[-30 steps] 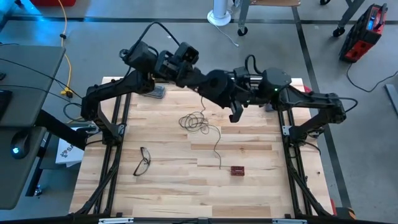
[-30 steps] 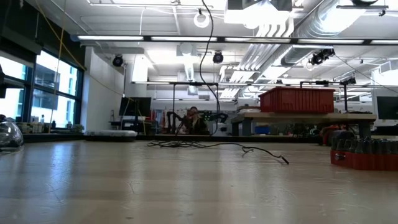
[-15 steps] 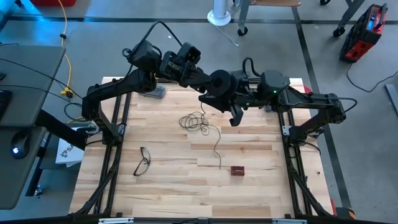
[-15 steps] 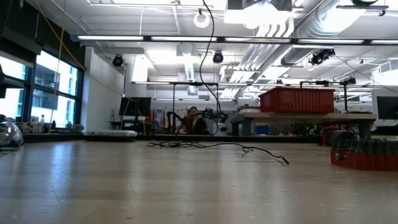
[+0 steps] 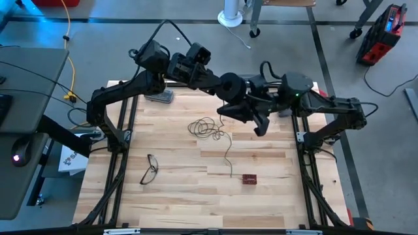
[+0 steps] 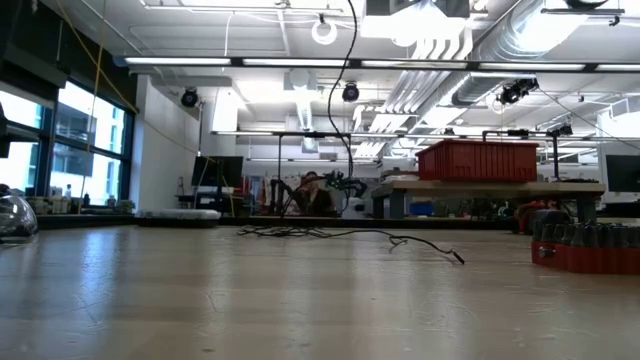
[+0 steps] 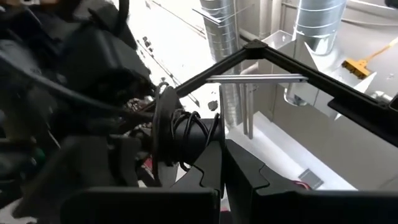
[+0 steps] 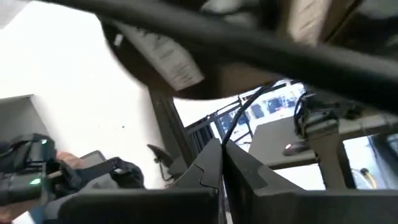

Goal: Coil cords
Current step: Coil the black wire into the spool

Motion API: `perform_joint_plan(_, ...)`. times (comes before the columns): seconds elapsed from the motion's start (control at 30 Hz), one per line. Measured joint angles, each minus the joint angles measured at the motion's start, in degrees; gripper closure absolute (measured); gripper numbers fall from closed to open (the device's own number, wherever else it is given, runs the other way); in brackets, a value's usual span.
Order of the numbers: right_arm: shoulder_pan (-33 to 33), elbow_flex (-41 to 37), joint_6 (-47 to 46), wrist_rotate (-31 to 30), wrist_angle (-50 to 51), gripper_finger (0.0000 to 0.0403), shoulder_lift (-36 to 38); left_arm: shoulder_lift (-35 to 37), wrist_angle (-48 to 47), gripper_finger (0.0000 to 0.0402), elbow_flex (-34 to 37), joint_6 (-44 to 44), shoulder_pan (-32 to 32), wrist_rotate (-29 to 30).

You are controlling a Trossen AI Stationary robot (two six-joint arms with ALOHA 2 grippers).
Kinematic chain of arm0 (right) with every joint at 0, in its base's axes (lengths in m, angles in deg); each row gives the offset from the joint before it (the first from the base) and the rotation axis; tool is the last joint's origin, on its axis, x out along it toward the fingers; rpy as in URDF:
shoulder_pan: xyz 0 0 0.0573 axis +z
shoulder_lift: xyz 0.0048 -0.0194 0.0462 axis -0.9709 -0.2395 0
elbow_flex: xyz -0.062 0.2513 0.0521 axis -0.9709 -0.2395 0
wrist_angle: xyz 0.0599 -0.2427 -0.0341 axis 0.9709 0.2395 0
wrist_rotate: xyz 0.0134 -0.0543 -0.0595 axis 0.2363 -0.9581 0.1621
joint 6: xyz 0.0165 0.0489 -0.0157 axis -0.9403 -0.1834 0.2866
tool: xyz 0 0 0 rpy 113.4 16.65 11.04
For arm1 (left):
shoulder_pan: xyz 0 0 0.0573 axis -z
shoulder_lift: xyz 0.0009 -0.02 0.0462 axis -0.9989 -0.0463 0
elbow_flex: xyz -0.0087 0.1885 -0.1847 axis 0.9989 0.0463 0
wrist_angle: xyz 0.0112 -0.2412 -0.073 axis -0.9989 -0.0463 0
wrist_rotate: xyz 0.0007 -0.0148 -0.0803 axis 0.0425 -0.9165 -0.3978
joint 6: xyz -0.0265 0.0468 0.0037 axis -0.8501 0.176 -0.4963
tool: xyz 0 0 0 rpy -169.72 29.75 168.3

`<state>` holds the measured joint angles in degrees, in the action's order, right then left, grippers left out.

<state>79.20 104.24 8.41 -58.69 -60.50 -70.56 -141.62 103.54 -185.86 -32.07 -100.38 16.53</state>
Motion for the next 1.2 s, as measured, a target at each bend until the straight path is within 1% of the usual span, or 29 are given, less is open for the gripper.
perform_joint_plan(0.33, 1.5, 0.0, 0.6, -0.9, 2.9, 0.0403, -0.5, 0.0, 0.0, 0.0401, 0.1, 3.1, -3.3, 0.7)
perform_joint_plan(0.47, 1.5, 0.0, 0.7, -1.0, 4.6, 0.0403, -0.5, 0.0, 0.0, 0.0401, 0.1, 1.0, -2.9, 0.0)
perform_joint_plan(0.57, 1.5, 0.0, 1.3, -1.9, 6.2, 0.0403, -0.4, 0.1, 0.1, 0.0401, 0.1, -1.0, -1.9, -1.9)
perform_joint_plan(0.63, 1.5, 0.0, 1.8, -2.3, 6.6, 0.0403, -0.2, 0.2, -0.2, 0.0402, 0.1, -2.3, -1.6, -4.1)
perform_joint_plan(0.7, 1.5, 0.0, 2.8, -2.4, 6.8, 0.0403, 0.5, 0.5, -0.6, 0.0401, 0.1, -3.8, -1.2, -4.9)
perform_joint_plan(0.77, 1.6, 0.0, 3.9, -2.4, 6.9, 0.0403, 1.1, 0.8, -1.7, 0.0401, 0.1, -3.9, -1.2, -4.8)
perform_joint_plan(0.83, 1.9, 0.0, 4.7, -2.4, 7.6, 0.0403, 1.9, 1.5, -3.9, 0.0401, 0.1, -1.9, -1.9, -4.8)
perform_joint_plan(0.97, 2.1, 0.0, 5.6, -2.3, 9.2, 0.0403, 2.9, 2.4, -8.3, 0.0401, 0.0, 2.8, -4.1, -0.9)
perform_joint_plan(1.0, 2.1, 0.0, 5.7, -2.4, 9.3, 0.0403, 3.0, 2.4, -8.9, 0.0401, 0.0, 3.4, -4.6, -0.6)
perform_joint_plan(1.1, 2.0, 0.0, 6.3, -2.8, 9.4, 0.0403, 3.3, 2.3, -10.8, 0.0401, 0.1, 2.5, -5.4, -0.7)
perform_joint_plan(1.2, 1.6, 0.0, 6.8, -3.9, 11.0, 0.0403, 3.3, 2.3, -10.4, 0.0401, 0.1, 2.3, -5.1, -0.8)
